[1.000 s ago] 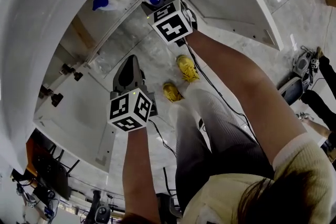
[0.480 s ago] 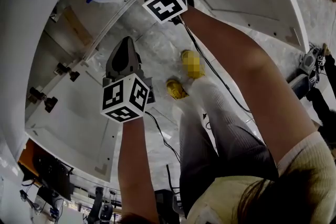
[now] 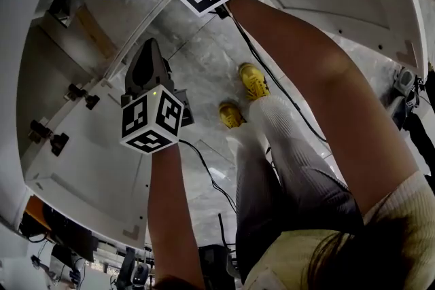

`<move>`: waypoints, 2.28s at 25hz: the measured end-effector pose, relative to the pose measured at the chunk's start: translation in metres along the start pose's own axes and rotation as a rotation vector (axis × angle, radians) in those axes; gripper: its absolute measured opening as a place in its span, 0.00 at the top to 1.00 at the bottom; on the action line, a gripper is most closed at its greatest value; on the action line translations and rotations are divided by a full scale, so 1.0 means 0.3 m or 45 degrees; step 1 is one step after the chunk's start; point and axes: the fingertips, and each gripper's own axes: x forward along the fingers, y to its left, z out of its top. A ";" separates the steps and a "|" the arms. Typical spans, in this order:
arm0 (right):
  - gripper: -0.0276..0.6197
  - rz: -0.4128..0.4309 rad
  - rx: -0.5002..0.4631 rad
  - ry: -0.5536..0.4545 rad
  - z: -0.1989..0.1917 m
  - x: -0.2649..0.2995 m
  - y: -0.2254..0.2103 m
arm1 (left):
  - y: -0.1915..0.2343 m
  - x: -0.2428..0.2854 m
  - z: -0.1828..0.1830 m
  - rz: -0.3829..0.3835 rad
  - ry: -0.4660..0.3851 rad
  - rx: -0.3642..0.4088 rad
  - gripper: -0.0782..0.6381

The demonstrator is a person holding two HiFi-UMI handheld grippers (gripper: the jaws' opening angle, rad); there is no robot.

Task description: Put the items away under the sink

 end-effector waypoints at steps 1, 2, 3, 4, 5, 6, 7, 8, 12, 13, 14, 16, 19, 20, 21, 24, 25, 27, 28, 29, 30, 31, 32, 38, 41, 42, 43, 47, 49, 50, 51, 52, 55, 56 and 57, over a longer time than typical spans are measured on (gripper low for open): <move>0.62 -0.002 0.002 -0.003 0.001 0.010 -0.001 | 0.007 0.006 -0.005 0.003 -0.004 -0.002 0.82; 0.62 -0.006 0.003 -0.008 0.003 0.018 -0.003 | 0.014 0.012 -0.011 0.004 -0.006 -0.004 0.83; 0.62 -0.010 0.002 -0.015 0.005 0.027 -0.004 | 0.020 0.018 -0.017 0.004 -0.007 -0.005 0.82; 0.62 -0.014 0.000 -0.024 0.006 0.034 -0.004 | 0.025 0.024 -0.024 0.004 -0.008 -0.005 0.82; 0.62 -0.016 -0.001 -0.032 0.007 0.041 -0.004 | 0.029 0.030 -0.032 0.003 -0.008 -0.003 0.82; 0.62 -0.017 0.000 -0.039 0.005 0.046 -0.004 | 0.032 0.035 -0.038 0.002 -0.009 0.000 0.82; 0.62 -0.018 0.005 -0.047 0.003 0.052 -0.005 | 0.035 0.039 -0.043 0.000 -0.010 0.004 0.82; 0.62 -0.019 0.011 -0.053 0.001 0.056 -0.008 | 0.039 0.043 -0.045 -0.001 -0.013 0.007 0.82; 0.62 -0.026 0.015 -0.066 -0.003 0.074 -0.011 | 0.069 0.046 -0.044 0.011 -0.028 0.010 0.82; 0.62 -0.031 0.012 -0.066 -0.007 0.078 -0.011 | 0.078 0.045 -0.046 0.018 -0.029 0.010 0.82; 0.62 -0.035 0.013 -0.065 -0.012 0.082 -0.013 | 0.087 0.044 -0.049 0.026 -0.030 0.008 0.82; 0.62 -0.045 0.017 -0.070 -0.023 0.088 -0.016 | 0.099 0.043 -0.055 0.039 -0.032 0.010 0.82; 0.62 -0.058 0.006 -0.112 -0.025 0.091 -0.010 | 0.110 0.042 -0.062 0.044 -0.039 0.034 0.82; 0.62 -0.059 0.002 -0.127 -0.023 0.091 -0.008 | 0.113 0.044 -0.062 0.045 -0.045 0.036 0.82; 0.62 -0.058 0.002 -0.138 -0.023 0.091 -0.007 | 0.117 0.045 -0.062 0.049 -0.052 0.033 0.82; 0.62 -0.063 -0.001 -0.143 -0.027 0.087 -0.006 | 0.121 0.043 -0.063 0.060 -0.068 0.002 0.82; 0.62 -0.067 -0.003 -0.138 -0.028 0.087 -0.005 | 0.119 0.042 -0.063 0.057 -0.068 -0.004 0.82; 0.62 -0.066 0.015 -0.122 -0.032 0.091 -0.006 | 0.108 0.039 -0.064 0.047 -0.067 0.001 0.82; 0.62 -0.057 0.033 -0.109 -0.038 0.093 -0.006 | 0.103 0.036 -0.063 0.044 -0.069 0.009 0.82; 0.62 -0.045 0.054 -0.095 -0.045 0.092 -0.006 | 0.099 0.033 -0.060 0.043 -0.073 0.017 0.82; 0.62 -0.035 0.072 -0.084 -0.053 0.088 -0.005 | 0.097 0.028 -0.056 0.043 -0.078 0.021 0.82; 0.61 -0.029 0.081 -0.078 -0.060 0.082 -0.004 | 0.096 0.023 -0.051 0.044 -0.083 0.019 0.82; 0.59 -0.025 0.082 -0.072 -0.067 0.074 -0.002 | 0.096 0.018 -0.047 0.045 -0.087 0.015 0.82; 0.58 -0.038 0.103 -0.033 -0.101 0.009 0.007 | 0.076 -0.021 -0.020 0.047 -0.086 0.017 0.82; 0.58 -0.041 0.121 -0.024 -0.099 -0.030 0.013 | 0.059 -0.049 0.000 0.045 -0.081 0.033 0.82; 0.58 -0.043 0.124 -0.018 -0.099 -0.044 0.015 | 0.054 -0.060 0.008 0.046 -0.081 0.032 0.82; 0.58 -0.045 0.127 -0.011 -0.097 -0.058 0.018 | 0.051 -0.073 0.018 0.048 -0.083 0.027 0.82; 0.58 -0.039 0.138 0.009 -0.080 -0.114 0.023 | 0.043 -0.119 0.063 0.059 -0.104 -0.007 0.82; 0.58 -0.030 0.138 0.021 -0.072 -0.141 0.027 | 0.034 -0.139 0.082 0.059 -0.110 -0.013 0.82; 0.58 -0.023 0.138 0.029 -0.070 -0.155 0.031 | 0.028 -0.150 0.089 0.057 -0.110 -0.014 0.82; 0.58 -0.016 0.139 0.036 -0.069 -0.169 0.037 | 0.022 -0.161 0.095 0.055 -0.110 -0.015 0.82; 0.58 -0.009 0.143 0.041 -0.068 -0.183 0.043 | 0.016 -0.172 0.100 0.052 -0.109 -0.017 0.82; 0.58 -0.002 0.153 0.055 -0.069 -0.225 0.060 | -0.002 -0.203 0.108 0.044 -0.103 -0.022 0.82; 0.58 0.001 0.157 0.063 -0.073 -0.239 0.067 | -0.006 -0.213 0.110 0.043 -0.102 -0.025 0.82; 0.58 0.005 0.166 0.070 -0.075 -0.252 0.073 | -0.008 -0.223 0.112 0.044 -0.102 -0.030 0.82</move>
